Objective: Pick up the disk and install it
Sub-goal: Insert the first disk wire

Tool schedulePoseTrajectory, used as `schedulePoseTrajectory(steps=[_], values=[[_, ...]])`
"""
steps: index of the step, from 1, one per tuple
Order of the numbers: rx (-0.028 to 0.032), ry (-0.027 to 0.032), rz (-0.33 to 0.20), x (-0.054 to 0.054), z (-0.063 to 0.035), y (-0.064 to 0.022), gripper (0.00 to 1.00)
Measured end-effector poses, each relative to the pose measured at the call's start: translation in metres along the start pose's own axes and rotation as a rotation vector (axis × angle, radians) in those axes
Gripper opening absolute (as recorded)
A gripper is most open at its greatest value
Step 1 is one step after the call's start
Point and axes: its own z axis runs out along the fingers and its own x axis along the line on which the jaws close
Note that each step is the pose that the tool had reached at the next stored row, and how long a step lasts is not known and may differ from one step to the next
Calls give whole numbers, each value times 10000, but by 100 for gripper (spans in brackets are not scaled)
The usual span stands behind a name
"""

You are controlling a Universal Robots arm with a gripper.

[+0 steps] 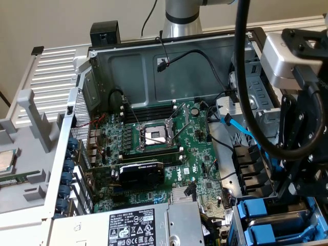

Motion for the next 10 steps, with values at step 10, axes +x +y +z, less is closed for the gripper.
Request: schedulePoseTrajectory(steps=[10], values=[[1, 9, 12, 7, -14, 2, 17]])
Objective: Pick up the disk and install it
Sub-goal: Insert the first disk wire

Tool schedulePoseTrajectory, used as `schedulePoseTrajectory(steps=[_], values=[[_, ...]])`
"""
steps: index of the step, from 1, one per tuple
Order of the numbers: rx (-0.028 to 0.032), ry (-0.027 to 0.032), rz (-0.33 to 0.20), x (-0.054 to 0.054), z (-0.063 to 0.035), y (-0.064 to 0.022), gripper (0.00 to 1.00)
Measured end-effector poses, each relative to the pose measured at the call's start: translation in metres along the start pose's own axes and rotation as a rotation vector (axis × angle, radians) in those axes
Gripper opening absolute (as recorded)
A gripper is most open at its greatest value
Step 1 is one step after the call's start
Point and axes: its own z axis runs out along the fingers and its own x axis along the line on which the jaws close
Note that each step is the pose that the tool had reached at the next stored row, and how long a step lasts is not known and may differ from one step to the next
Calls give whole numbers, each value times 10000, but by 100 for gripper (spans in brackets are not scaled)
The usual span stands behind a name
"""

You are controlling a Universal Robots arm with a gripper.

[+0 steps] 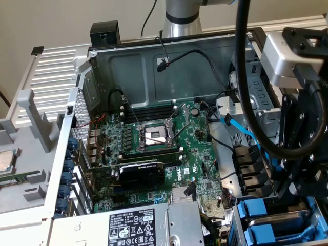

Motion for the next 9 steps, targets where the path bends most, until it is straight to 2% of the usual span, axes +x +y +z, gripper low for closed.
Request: schedulePoseTrajectory(steps=[5, 9], values=[[5, -2, 3, -1, 4, -1, 17], [54, -6, 7, 0, 7, -1, 17]])
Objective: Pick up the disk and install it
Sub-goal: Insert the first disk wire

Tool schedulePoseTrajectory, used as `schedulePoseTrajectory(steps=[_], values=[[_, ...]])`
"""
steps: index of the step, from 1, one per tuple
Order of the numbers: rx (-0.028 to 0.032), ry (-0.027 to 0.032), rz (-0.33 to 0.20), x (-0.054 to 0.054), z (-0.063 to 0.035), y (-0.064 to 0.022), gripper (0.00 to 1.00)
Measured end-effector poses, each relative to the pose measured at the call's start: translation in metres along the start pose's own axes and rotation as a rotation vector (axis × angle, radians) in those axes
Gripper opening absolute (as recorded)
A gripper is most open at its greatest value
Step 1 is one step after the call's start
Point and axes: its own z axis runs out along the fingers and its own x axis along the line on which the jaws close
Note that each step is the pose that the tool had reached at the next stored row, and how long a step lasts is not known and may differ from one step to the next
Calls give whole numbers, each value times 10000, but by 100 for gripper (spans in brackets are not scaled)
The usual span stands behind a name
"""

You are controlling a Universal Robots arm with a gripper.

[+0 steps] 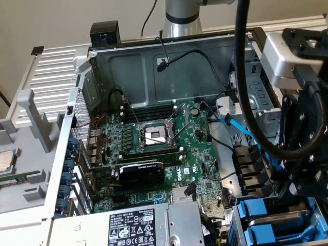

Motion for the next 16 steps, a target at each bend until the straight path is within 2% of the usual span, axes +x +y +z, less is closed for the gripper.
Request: schedulePoseTrajectory(steps=[5, 11, 16], values=[[117, -9, 9, 1, 9, 26, 17], [167, -13, 15, 2, 16, 40, 17], [171, -14, 18, 2, 19, 34, 17]])
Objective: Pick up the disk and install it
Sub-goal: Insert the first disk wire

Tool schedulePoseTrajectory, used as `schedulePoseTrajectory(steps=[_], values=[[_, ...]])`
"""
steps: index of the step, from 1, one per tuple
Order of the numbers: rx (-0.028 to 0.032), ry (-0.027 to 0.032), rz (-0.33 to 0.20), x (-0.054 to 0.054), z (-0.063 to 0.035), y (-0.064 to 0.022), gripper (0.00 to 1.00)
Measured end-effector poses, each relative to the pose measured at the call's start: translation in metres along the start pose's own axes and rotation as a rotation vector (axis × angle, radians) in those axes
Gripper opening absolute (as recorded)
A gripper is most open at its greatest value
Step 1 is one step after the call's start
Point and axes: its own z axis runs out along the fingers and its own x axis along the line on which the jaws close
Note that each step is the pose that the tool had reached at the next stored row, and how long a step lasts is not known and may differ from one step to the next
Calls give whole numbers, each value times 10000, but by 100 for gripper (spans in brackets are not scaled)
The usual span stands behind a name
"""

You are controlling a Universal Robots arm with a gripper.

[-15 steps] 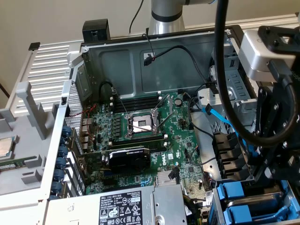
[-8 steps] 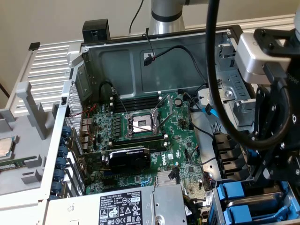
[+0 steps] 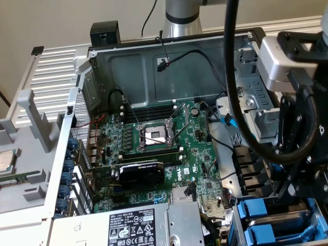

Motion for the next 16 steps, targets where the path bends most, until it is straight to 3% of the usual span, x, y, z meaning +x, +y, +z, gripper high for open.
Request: schedulePoseTrajectory(steps=[16], values=[[0, -3, 9, 6, 17, -2, 17]])
